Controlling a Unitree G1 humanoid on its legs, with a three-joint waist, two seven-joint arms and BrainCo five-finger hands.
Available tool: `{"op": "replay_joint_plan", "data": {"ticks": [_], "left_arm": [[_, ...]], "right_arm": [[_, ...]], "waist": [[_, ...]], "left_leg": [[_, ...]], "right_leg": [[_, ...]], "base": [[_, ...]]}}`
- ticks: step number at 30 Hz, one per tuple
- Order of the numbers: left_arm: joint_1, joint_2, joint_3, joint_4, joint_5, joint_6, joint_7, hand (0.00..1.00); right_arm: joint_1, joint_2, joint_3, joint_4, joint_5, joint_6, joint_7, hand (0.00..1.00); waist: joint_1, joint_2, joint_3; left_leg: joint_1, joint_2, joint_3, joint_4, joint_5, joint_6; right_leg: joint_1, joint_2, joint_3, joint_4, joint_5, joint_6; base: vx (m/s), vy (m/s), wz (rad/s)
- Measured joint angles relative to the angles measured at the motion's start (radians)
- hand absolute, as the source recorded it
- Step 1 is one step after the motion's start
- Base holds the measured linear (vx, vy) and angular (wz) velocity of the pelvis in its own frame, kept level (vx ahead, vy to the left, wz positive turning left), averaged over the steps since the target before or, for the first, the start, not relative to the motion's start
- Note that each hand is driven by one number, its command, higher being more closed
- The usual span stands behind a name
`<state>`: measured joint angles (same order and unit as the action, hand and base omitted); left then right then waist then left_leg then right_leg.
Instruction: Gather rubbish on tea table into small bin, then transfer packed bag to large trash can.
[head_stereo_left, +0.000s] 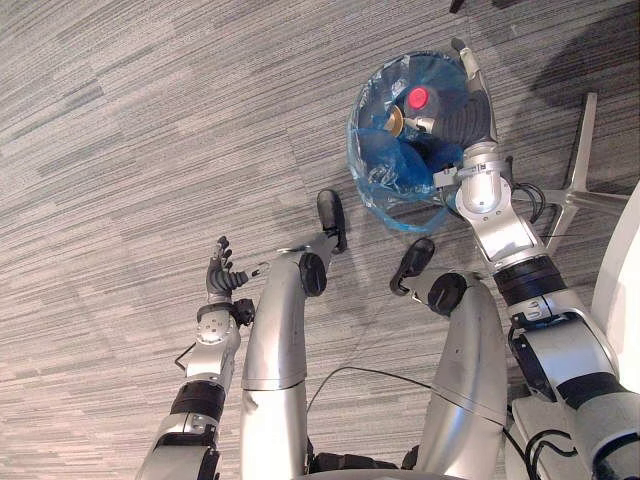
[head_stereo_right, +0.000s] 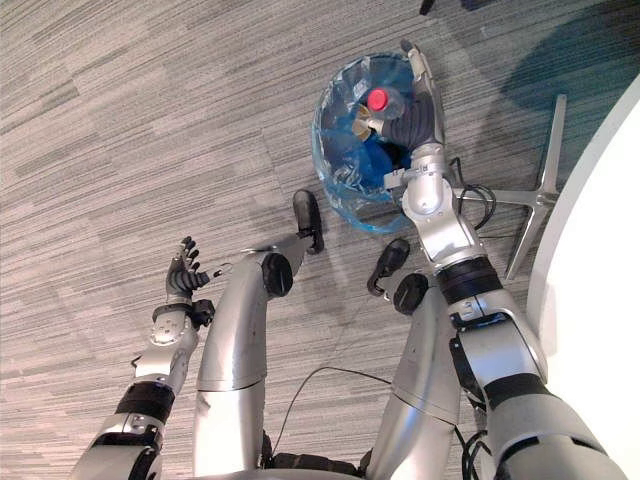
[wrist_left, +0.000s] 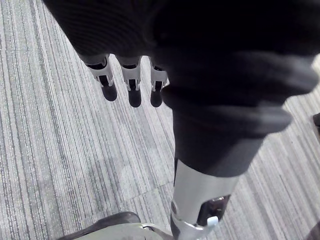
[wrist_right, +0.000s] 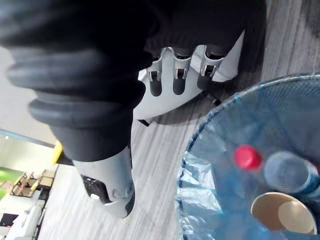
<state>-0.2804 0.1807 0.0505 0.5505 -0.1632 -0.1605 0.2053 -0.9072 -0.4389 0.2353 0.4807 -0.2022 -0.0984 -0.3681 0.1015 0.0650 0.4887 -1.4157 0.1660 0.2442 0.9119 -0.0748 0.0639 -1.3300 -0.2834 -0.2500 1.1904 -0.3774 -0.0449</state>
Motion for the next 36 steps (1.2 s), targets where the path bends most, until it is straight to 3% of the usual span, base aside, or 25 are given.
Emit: {"op": "replay_joint_plan", "data": {"ticks": [5, 13, 20, 30, 36], "left_arm": [[0.012, 0.010, 0.000, 0.000, 0.006, 0.001, 0.015, 0.00], [0.029, 0.011, -0.001, 0.000, 0.021, 0.002, 0.015, 0.00], [0.029, 0.009, -0.001, 0.000, 0.046, -0.001, 0.016, 0.00], [0.024, 0.001, -0.003, 0.011, 0.048, -0.004, 0.037, 0.00], [0.022, 0.001, -0.003, 0.029, 0.038, -0.012, 0.043, 0.00]], "right_arm": [[0.070, 0.001, 0.018, -0.068, -0.052, -0.002, 0.003, 0.00], [0.158, -0.005, 0.078, -0.116, -0.169, -0.014, 0.041, 0.00], [0.212, -0.025, 0.175, -0.111, -0.355, -0.016, 0.065, 0.00], [0.237, -0.010, 0.216, 0.034, -0.522, 0.002, 0.059, 0.00], [0.228, 0.012, 0.214, 0.152, -0.592, 0.052, 0.039, 0.00]], "waist": [[-0.003, -0.027, -0.018], [-0.002, -0.040, -0.043], [-0.004, -0.041, -0.043], [-0.003, -0.041, -0.043], [-0.003, -0.041, -0.043]], "left_leg": [[0.010, 0.001, 0.001, -0.005, 0.000, 0.000], [0.039, 0.001, 0.005, -0.053, 0.009, -0.013], [0.070, -0.001, 0.006, -0.080, 0.019, -0.005], [0.076, -0.008, 0.002, -0.103, 0.025, -0.008], [0.072, -0.008, 0.001, -0.106, 0.025, -0.008]], "right_leg": [[0.008, 0.002, 0.000, -0.006, 0.000, -0.001], [0.043, 0.004, -0.022, -0.051, 0.006, 0.000], [0.077, 0.007, -0.030, -0.075, 0.008, -0.005], [0.086, 0.006, -0.040, -0.095, 0.010, -0.006], [0.085, 0.006, -0.044, -0.099, 0.009, -0.006]], "base": [[-0.07, 0.007, -0.01], [-0.05, 0.007, 0.03], [-0.06, 0.008, 0.01], [-0.06, 0.008, 0.02], [-0.06, 0.007, 0.00]]}}
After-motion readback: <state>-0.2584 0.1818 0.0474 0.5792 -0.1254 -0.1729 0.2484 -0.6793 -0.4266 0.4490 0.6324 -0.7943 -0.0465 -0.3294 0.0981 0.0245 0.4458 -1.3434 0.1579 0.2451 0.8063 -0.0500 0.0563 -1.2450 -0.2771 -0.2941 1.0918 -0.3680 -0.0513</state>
